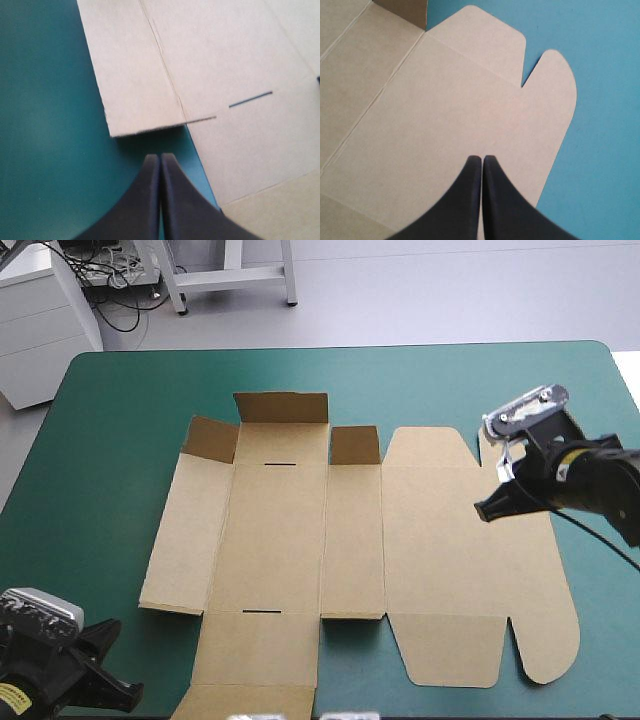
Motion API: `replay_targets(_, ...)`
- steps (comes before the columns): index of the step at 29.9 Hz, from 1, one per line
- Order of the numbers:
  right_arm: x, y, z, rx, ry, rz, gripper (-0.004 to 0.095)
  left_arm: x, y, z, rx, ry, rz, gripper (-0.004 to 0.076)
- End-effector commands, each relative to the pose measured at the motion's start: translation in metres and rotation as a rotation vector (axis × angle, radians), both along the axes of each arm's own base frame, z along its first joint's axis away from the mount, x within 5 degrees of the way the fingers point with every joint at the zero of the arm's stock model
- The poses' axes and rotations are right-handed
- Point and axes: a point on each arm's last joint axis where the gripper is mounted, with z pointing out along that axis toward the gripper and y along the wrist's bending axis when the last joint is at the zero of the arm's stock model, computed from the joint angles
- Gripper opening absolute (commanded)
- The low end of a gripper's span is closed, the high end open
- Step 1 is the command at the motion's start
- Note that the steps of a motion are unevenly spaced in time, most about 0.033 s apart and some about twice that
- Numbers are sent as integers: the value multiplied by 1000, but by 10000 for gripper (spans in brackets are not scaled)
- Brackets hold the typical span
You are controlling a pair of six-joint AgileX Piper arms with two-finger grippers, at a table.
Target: Fold the box
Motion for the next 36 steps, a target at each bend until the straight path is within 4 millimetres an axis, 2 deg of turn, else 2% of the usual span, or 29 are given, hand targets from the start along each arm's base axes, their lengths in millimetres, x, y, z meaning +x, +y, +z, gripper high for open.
replay_targets(1, -22, -10, -3, 41, -90, -31, -12, -1, -4, 25, -49, -6, -15, -32)
replay_targets(5, -44, -17, -19, 68, -93, -54, -19, 15, -5, 37, -47, 26, -16, -32)
replay_targets(10, -67, -25, -39, 99, -83, -85, -20, 54, -8, 42, -42, 64, -25, -32)
replay_targets(16, -91, -33, -54, 125, -96, -104, -20, 100, -20, 40, -110, 77, -110, -32)
replay_targets(22, -112, -40, -67, 149, -110, -115, -21, 134, -34, 38, -201, 142, -214, -32)
replay_targets(33, -133, -47, -74, 155, -86, -127, -22, 161, -36, 59, -181, 201, -238, -32)
replay_targets(36, -136, -48, -79, 153, -69, -127, -22, 168, -37, 65, -191, 246, -241, 19)
